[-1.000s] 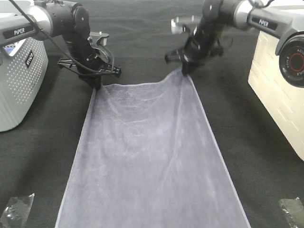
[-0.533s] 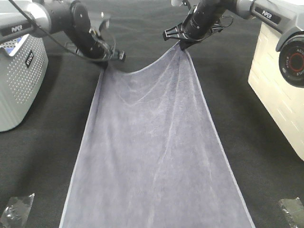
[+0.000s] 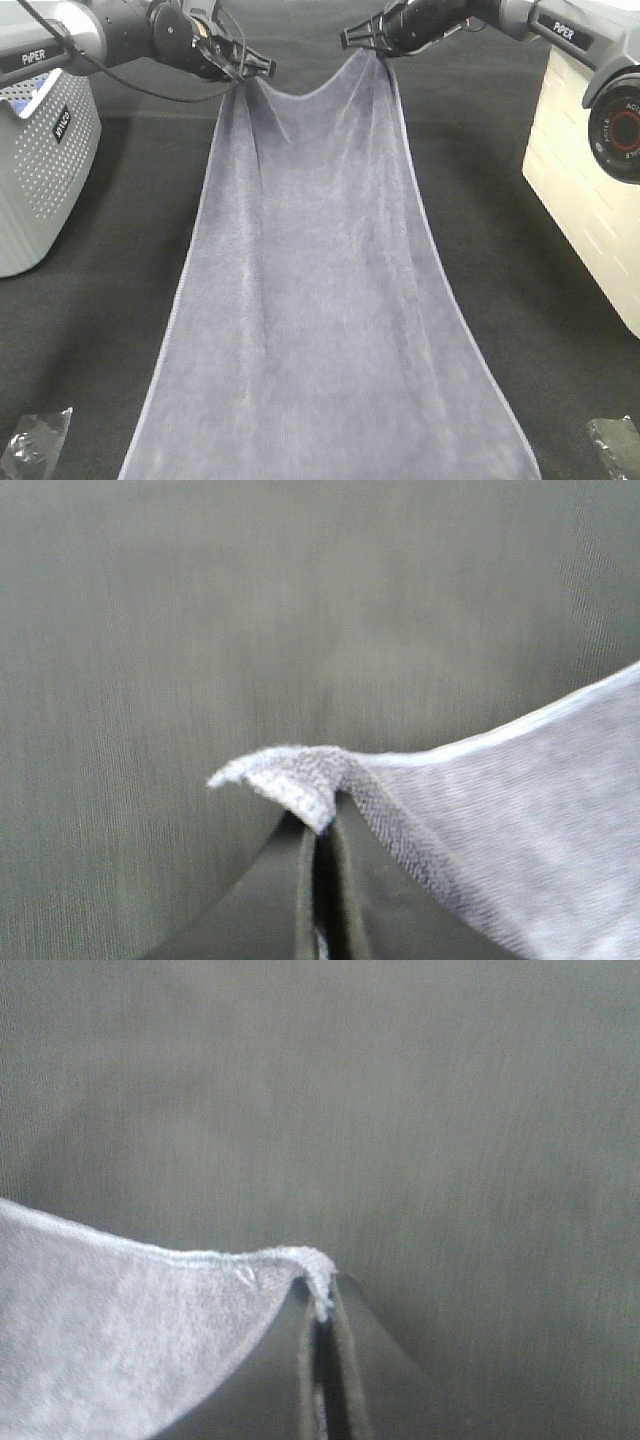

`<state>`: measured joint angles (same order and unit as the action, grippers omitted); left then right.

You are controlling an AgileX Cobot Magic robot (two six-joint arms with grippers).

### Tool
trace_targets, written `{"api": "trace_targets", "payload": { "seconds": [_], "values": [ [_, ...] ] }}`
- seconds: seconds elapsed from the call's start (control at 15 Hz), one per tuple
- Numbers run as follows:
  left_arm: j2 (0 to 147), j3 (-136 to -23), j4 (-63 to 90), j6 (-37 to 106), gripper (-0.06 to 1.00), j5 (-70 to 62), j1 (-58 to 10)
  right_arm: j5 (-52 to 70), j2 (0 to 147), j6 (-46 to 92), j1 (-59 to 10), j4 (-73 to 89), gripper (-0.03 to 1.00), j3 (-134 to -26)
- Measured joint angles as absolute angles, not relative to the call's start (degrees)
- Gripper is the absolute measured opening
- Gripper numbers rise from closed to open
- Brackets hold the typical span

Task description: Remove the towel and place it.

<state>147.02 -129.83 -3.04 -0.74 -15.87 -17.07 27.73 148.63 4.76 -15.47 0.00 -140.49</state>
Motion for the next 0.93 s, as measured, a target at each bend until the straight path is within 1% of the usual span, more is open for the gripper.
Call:
{"api": "trace_targets", "payload": {
  "seconds": [0.53, 0.93],
  "values": [
    [147.7, -129.8, -3.8, 0.0, 0.00, -9.1, -17.1, 23.0, 149.7, 3.3, -14.1, 0.0, 0.02, -140.5],
    [153.4, -129.8, -4.6, 0.3, 0.00, -1.4, -17.1, 18.4, 154.8, 3.3, -13.7, 1.1, 0.02, -140.5]
  ]
}}
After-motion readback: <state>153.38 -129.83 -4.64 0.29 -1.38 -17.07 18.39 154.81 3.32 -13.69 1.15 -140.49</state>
